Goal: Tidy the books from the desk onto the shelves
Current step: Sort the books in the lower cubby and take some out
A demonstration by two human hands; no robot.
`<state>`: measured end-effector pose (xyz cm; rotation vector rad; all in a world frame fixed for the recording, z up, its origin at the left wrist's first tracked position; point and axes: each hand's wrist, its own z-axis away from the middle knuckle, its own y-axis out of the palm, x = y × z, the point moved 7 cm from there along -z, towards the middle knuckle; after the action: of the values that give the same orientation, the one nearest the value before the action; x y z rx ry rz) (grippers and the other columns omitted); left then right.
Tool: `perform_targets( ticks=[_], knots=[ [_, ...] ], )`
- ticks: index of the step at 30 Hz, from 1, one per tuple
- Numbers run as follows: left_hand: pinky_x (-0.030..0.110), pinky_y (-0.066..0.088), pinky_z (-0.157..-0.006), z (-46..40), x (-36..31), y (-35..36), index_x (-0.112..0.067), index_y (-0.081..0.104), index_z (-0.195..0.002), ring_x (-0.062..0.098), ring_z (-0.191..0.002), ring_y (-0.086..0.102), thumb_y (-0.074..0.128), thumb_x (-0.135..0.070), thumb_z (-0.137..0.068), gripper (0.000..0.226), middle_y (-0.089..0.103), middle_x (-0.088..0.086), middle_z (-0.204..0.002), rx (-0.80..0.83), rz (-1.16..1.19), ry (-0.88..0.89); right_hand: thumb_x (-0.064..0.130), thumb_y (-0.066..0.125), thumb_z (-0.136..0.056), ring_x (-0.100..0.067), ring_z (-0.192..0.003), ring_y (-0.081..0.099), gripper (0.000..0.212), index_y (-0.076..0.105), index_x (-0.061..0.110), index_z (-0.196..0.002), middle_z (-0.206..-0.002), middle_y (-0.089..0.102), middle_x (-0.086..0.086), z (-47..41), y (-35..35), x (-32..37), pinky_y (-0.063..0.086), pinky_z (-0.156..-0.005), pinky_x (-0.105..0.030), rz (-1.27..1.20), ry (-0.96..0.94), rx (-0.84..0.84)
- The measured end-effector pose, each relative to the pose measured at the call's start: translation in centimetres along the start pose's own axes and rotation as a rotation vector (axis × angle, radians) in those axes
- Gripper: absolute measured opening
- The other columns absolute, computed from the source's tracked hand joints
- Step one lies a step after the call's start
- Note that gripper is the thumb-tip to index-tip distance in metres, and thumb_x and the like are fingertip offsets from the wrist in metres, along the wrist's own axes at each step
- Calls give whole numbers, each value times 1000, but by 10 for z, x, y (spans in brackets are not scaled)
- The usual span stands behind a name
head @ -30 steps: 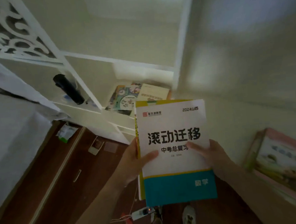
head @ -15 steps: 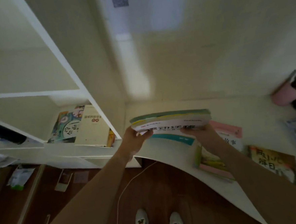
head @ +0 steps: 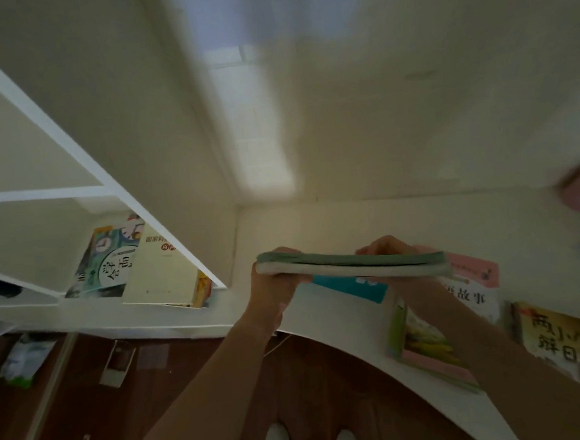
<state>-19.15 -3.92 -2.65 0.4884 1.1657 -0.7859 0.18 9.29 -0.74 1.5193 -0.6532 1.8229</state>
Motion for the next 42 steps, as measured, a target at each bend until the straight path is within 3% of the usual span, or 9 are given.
perform_targets(
  ticks=[2, 5, 9, 15, 20, 28, 34, 37, 42],
  knots=[
    [33, 61, -75, 4, -8, -5, -15, 74, -81, 22, -84, 72, 81, 20, -60, 42, 76, 1, -84, -61, 6, -19, -7, 77, -81, -25, -82, 67, 22, 62, -4, -97, -88, 71, -13, 10, 0, 16, 56, -67, -23, 103, -24, 19],
    [48, 61, -90, 32, -46, -15, -3, 75, -93, 31, -100, 73, 78, 22, -55, 46, 78, 10, -100, -64, 34, -57, 0, 81, -79, 6, -86, 70, 34, 70, 26, -98, -88, 74, 26, 30, 9, 61, 59, -72, -17, 207, -34, 43],
    [52, 58, -92, 86, -133, -43, -6, 78, -69, 38, -94, 73, 75, 23, -47, 37, 80, 10, -88, -110, 27, 11, 8, 85, -77, -11, -103, 72, 38, 74, 27, -108, -108, 77, 7, 62, 34, 152, 59, -92, -40, 301, -105, 120],
    [41, 58, -80, 212, -289, -119, -3, 77, -64, 33, -85, 75, 78, 13, -50, 22, 78, 18, -84, -129, -24, 329, 6, 82, -79, -4, -94, 73, 37, 72, 19, -112, -102, 77, 13, 140, 105, 316, 57, -77, -17, 265, -417, 161],
    [24, 60, -74, 323, -356, -185, -13, 74, -111, 18, -95, 76, 86, -5, -76, 39, 80, 1, -105, -227, -14, 611, 3, 77, -76, -14, -95, 75, 40, 71, 13, -114, -104, 78, 2, 192, 179, 423, 59, -78, -22, 59, -655, 272],
    [6, 52, -69, 394, -420, -287, -41, 64, -117, -9, -94, 69, 78, -43, -80, 40, 73, -29, -106, -604, -13, 817, 3, 73, -83, -31, -102, 73, 36, 71, 11, -118, -112, 76, -10, 184, 319, 515, 58, -84, -46, -171, -542, 528],
    [17, 57, -66, 395, -430, -371, -42, 63, -112, 0, -85, 71, 77, -45, -80, 34, 74, -25, -94, -820, -69, 741, 14, 81, -82, -17, -92, 75, 34, 72, 20, -114, -103, 78, 1, 159, 411, 550, 58, -77, -34, -21, -517, 563],
    [32, 53, -79, 402, -418, -409, -40, 63, -104, 8, -85, 67, 83, -39, -78, 33, 73, -12, -90, -1096, -95, 718, 41, 82, -80, -6, -91, 71, 44, 60, 33, -118, -107, 73, 11, 145, 445, 558, 55, -73, -23, 286, -668, 463],
    [20, 56, -80, 403, -416, -458, -27, 61, -112, 7, -84, 67, 81, -37, -79, 39, 73, -18, -89, -1366, -131, 764, 56, 77, -77, -10, -94, 60, 57, 45, 33, -118, -106, 58, 15, 124, 472, 602, 53, -75, -33, 677, -1144, -2]
  ],
)
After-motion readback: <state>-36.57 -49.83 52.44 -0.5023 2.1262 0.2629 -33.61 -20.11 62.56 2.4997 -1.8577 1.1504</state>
